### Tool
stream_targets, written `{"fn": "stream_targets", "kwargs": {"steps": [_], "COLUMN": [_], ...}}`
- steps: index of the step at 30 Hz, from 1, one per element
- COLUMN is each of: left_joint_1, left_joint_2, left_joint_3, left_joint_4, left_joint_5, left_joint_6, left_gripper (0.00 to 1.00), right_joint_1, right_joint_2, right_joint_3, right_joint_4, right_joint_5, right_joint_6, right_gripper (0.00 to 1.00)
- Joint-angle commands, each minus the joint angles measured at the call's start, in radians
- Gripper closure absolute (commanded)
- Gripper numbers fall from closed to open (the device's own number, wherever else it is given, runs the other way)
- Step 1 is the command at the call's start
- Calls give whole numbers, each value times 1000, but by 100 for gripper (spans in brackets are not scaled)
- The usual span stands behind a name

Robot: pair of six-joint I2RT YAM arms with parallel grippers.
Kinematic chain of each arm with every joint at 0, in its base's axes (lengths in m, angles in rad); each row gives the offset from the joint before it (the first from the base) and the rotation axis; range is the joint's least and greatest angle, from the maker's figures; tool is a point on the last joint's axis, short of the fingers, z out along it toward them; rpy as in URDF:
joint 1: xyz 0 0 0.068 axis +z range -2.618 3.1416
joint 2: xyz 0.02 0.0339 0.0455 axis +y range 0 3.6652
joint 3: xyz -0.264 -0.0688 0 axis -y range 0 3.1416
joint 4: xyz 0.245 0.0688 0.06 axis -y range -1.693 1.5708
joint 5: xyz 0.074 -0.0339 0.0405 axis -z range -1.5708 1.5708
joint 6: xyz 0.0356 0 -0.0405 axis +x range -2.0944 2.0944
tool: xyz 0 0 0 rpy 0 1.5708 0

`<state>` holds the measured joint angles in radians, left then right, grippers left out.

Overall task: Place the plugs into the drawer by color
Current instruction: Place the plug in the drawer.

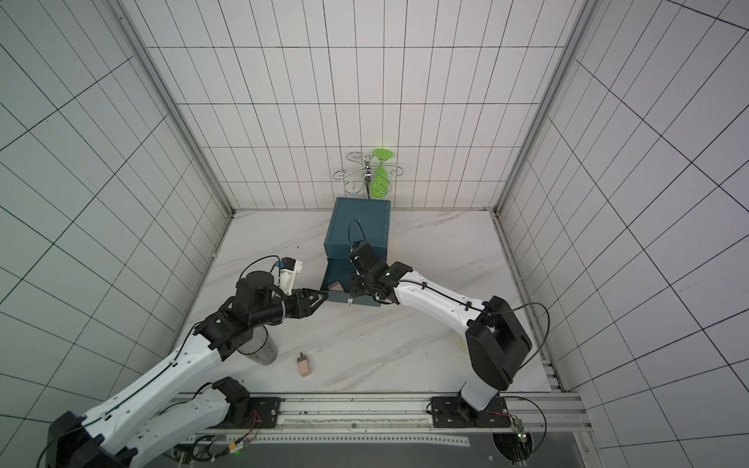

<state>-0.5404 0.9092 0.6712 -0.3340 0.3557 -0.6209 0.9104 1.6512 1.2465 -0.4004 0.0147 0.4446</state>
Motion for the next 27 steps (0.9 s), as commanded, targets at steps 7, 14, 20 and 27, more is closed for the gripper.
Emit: {"fn": "stream_targets", "kwargs": {"steps": [7, 14, 20, 27], "left_joint_1": [1, -1, -4, -5], "left_joint_2": [8, 21, 29, 31], "left_joint_3": [33, 32, 33, 33], "left_joint_4": [2, 4, 6, 5], "left_joint_5": [1, -2, -2, -3], "left_joint_6": [16, 15, 15, 14], "left_gripper": [51, 51, 51, 50], "right_joint_1": [-5, -6, -6, -4], "right_joint_2": [71, 132, 129, 98], "right_joint_3": [63, 110, 128, 107], "right_joint_4": [-58, -151, -184, -183], "right_joint_5": [53, 158, 161, 163], "right_joint_6": [-38, -60, -70, -66], "right_gripper": [74, 61, 51, 38]}}
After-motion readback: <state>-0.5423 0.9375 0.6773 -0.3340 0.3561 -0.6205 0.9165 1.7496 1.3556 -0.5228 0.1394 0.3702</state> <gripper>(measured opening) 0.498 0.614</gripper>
